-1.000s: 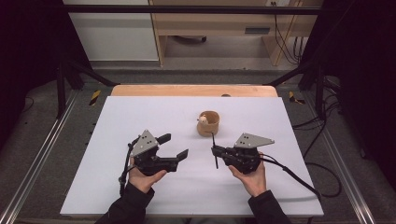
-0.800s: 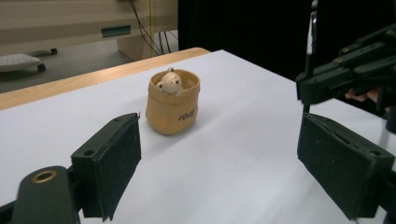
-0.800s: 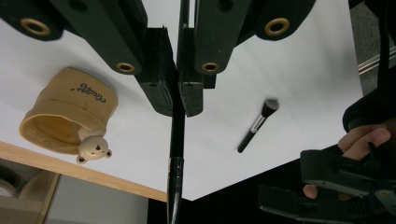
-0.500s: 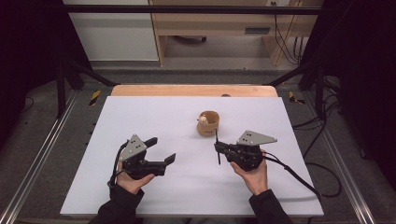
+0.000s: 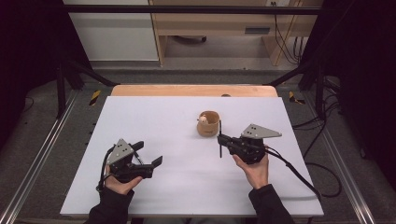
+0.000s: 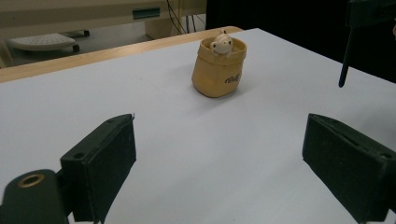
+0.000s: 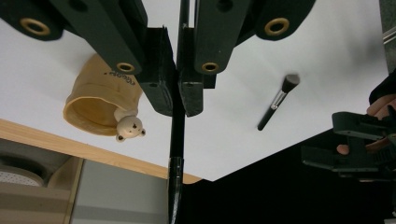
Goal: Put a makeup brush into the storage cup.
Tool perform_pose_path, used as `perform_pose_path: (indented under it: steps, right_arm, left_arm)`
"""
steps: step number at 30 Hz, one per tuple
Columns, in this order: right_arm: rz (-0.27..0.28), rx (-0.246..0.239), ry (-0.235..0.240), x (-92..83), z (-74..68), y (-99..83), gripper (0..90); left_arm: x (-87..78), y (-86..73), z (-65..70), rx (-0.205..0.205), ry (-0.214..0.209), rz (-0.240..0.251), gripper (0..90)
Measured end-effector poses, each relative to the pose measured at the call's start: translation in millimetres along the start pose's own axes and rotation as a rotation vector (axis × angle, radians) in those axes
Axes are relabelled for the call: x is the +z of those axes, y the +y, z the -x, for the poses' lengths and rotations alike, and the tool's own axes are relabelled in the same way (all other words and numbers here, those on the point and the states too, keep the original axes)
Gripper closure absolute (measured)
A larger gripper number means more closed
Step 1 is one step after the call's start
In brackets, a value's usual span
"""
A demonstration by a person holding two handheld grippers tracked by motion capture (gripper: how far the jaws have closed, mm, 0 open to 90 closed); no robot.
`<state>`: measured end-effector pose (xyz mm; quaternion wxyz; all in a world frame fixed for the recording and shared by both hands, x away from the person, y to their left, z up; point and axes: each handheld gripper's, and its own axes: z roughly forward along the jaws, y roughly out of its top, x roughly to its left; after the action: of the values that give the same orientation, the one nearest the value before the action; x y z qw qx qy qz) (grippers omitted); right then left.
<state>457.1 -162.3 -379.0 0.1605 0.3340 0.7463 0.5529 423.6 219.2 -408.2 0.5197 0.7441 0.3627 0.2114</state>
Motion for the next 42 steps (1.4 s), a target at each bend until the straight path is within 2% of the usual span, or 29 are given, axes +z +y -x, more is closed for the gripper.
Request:
perform_pose_path:
  steps: [6, 12, 23, 38, 42]
  right_arm:
    - [0.012, 0.010, -0.021, 0.8, 5.4, 3.8, 85.0]
    - [0.018, 0.023, -0.042, 0.5, 10.6, 8.5, 85.0]
    - [0.027, 0.013, -0.069, 4.5, 14.2, 21.0, 85.0]
    - [0.060, 0.004, -0.118, 14.6, 20.5, 35.4, 85.0]
    - [0.066, 0.018, -0.133, 19.6, 23.6, 39.6, 85.0]
  left_arm:
    - [-2.8, -7.6, -7.5, 0.002, 0.026, -0.023, 7.7]
    - [-6.9, -10.0, -14.0, -0.002, 0.043, -0.025, 7.2]
    - [-13.5, -14.2, -27.9, -0.003, 0.095, -0.042, 6.5]
    - [-19.6, -15.5, -39.2, -0.001, 0.110, -0.054, 6.4]
    - [-19.9, -15.6, -40.0, -0.007, 0.113, -0.049, 6.4]
